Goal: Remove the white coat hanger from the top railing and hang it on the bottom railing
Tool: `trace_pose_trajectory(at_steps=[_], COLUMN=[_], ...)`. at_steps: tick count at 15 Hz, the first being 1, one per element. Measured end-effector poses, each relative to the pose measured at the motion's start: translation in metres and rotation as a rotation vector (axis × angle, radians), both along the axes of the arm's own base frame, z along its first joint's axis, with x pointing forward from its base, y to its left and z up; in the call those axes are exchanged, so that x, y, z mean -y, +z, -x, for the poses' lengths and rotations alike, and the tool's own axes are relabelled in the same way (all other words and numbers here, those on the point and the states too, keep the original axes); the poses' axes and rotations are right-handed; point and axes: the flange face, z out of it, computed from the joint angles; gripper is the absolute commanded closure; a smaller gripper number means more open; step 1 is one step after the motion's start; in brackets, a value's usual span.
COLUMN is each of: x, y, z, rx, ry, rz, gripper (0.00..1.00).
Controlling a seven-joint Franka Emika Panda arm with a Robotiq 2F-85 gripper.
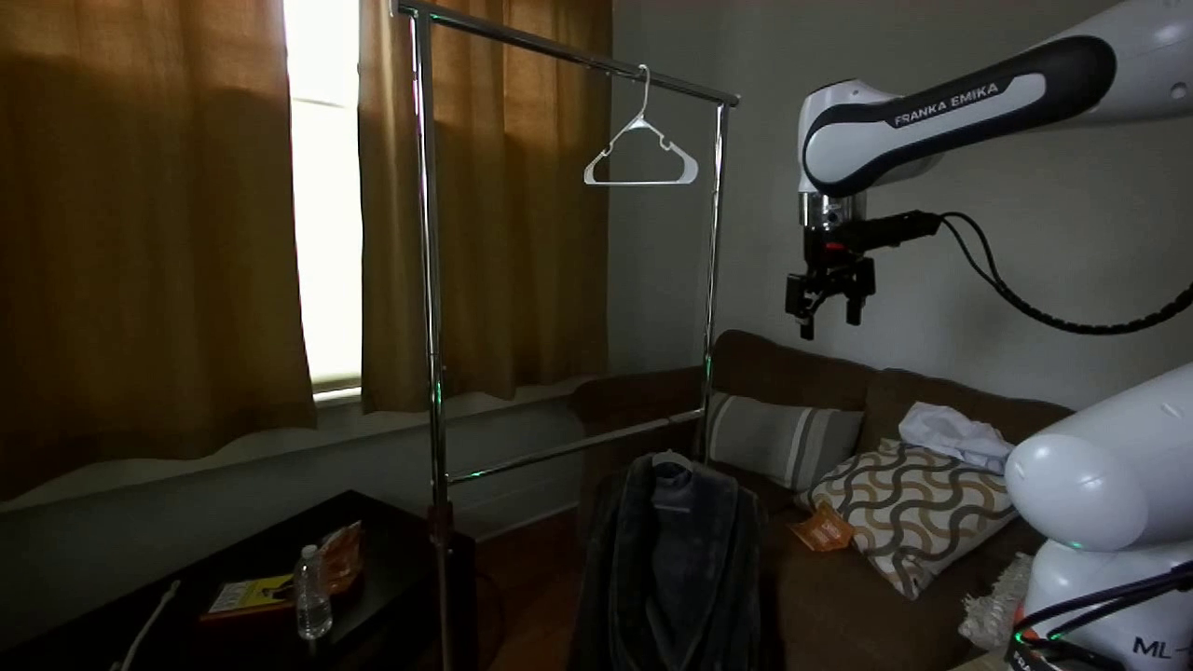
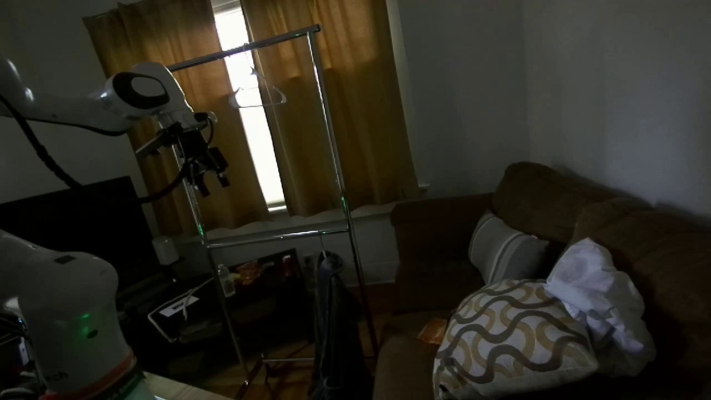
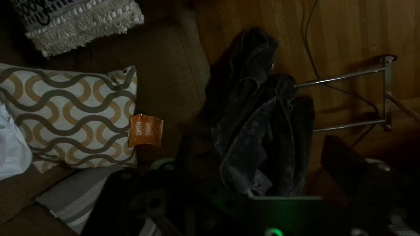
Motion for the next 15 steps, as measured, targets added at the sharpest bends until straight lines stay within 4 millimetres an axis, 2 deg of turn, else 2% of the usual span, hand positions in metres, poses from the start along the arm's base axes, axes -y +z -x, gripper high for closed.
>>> trace_pose_trajectory(at_steps=[1, 3, 7, 9, 12, 15], x=[-0.001, -0.010, -0.047, -0.063, -0.080, -0.081], y=[0.006, 0.033, 0.111, 0.141, 0.171, 0.171], z=[-0.002, -0.011, -0.037, -0.055, -0.086, -0.094], rx=[0.021, 0.104, 0.322, 0.443, 0.620, 0.626], ry=[0.008, 0.048, 0.157, 0.216, 0.279, 0.280], rz=[0.017, 0.085, 0.213, 0.261, 0.328, 0.327], gripper=[0.00, 0.00, 0.00, 0.00, 0.00, 0.00])
